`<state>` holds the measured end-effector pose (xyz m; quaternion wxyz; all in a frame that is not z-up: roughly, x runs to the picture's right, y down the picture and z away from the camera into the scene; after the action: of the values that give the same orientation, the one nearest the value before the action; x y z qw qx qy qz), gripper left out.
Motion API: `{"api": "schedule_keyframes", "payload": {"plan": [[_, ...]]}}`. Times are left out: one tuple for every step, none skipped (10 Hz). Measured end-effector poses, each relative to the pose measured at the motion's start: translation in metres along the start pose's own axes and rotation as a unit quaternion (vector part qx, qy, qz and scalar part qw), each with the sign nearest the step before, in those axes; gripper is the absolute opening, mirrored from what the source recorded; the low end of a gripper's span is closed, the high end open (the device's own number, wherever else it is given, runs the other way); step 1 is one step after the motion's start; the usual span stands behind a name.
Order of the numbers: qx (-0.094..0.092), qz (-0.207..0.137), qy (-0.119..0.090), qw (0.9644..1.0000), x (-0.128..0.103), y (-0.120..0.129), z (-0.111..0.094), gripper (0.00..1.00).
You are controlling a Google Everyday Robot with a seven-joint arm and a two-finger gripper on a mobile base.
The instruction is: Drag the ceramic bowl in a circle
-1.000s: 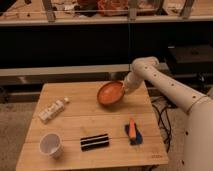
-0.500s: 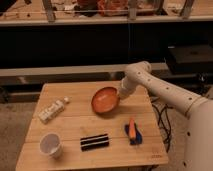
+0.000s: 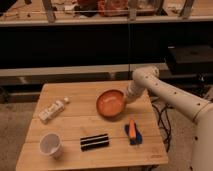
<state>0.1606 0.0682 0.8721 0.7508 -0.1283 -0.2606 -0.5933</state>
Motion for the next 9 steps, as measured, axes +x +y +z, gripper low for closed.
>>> {"api": "schedule_keyframes", "payload": {"plan": [[0.002,0.013,0.001,0.9999,0.002,0.018,-0.005,0.0],[0.005,0.035,0.003,0.9994,0.007,0.042,-0.011,0.0],[0.006,0.059,0.004,0.9982,0.014,0.062,-0.014,0.0],[0.008,0.075,0.005,0.9972,0.023,0.071,-0.016,0.0],[0.011,0.102,0.007,0.9947,0.041,0.079,-0.018,0.0],[0.012,0.118,0.009,0.9929,0.056,0.08,-0.02,0.0],[0.012,0.125,0.012,0.9921,0.067,0.077,-0.023,0.0],[0.011,0.123,0.013,0.9922,0.072,0.068,-0.025,0.0],[0.007,0.12,0.015,0.9927,0.074,0.058,-0.025,0.0]]}}
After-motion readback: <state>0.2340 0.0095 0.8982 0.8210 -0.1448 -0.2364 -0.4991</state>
